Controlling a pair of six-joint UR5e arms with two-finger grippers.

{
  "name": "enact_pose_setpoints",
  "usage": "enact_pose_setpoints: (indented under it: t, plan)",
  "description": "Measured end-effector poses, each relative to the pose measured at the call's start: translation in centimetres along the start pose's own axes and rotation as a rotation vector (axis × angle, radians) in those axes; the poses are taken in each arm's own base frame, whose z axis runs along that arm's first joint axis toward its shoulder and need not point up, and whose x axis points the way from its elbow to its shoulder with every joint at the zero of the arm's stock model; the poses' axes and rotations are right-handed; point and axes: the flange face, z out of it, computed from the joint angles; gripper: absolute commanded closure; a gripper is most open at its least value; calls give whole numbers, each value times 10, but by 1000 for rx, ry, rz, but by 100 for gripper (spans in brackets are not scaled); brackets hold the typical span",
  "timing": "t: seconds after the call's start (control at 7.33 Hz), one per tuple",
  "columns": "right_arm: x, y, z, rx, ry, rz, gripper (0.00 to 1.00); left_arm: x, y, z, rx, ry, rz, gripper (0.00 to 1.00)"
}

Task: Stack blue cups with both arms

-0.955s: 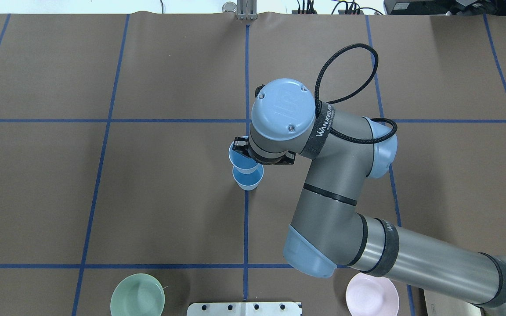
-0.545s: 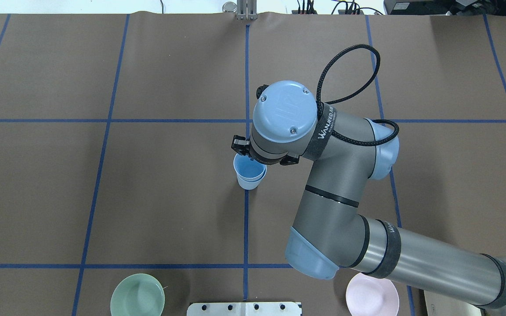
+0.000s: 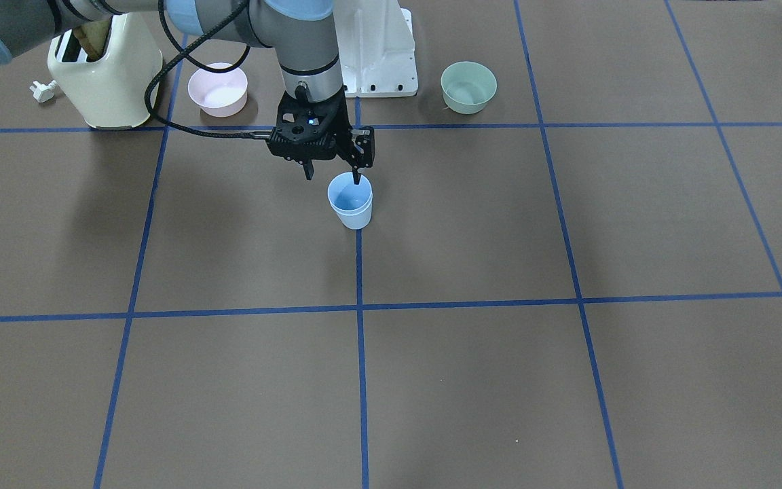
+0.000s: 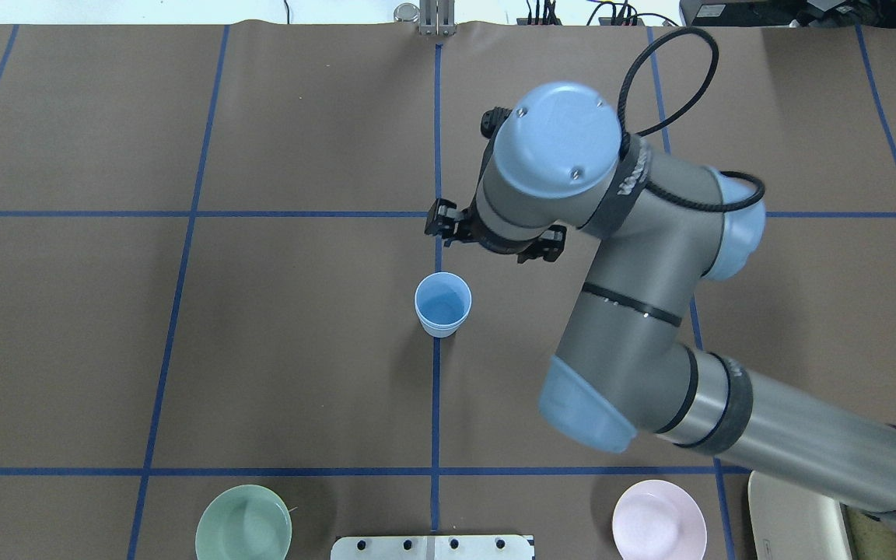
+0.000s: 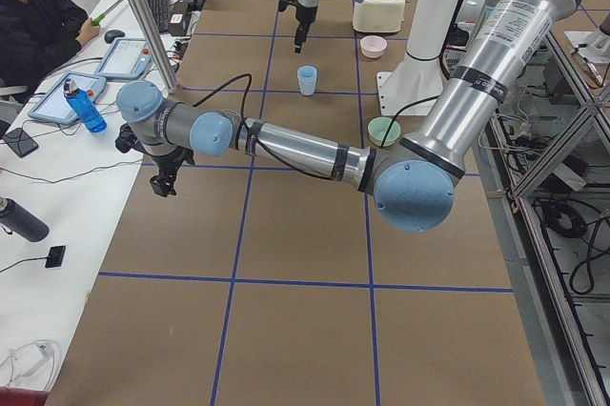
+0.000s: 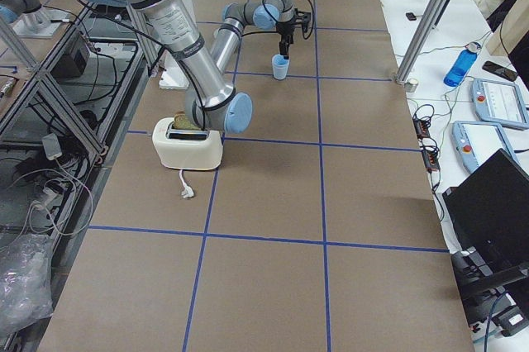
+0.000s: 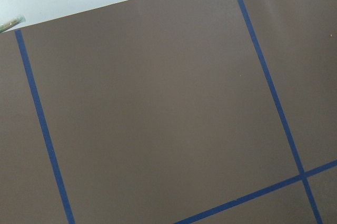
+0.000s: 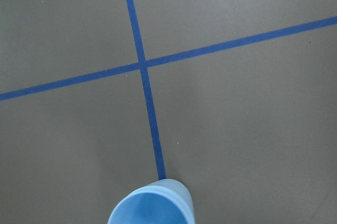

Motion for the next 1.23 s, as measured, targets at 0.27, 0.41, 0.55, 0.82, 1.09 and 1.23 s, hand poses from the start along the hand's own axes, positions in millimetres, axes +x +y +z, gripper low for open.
enact_pose_setpoints:
  t: [0.27, 0.41, 0.55, 0.82, 1.09, 1.23]
  plan:
    - [60, -81, -40, -24, -17, -42, 0, -1, 1, 1, -1, 0, 2, 2]
    - [106, -121, -58, -22, -15, -76, 0, -3, 3, 1, -1, 0, 2, 2]
    - [158, -149, -70, -8, 4, -115, 0, -8, 7, 2, 0, -1, 1, 2]
    - [296, -194, -91, 4, 79, -228, 0, -28, 18, -1, 7, -8, -3, 2]
    - [431, -241, -115, -35, 79, -256, 0, -65, 37, -13, 14, -20, -4, 2]
    - [495, -263, -120, -61, 58, -259, 0, -83, 50, -16, 15, -24, -5, 2]
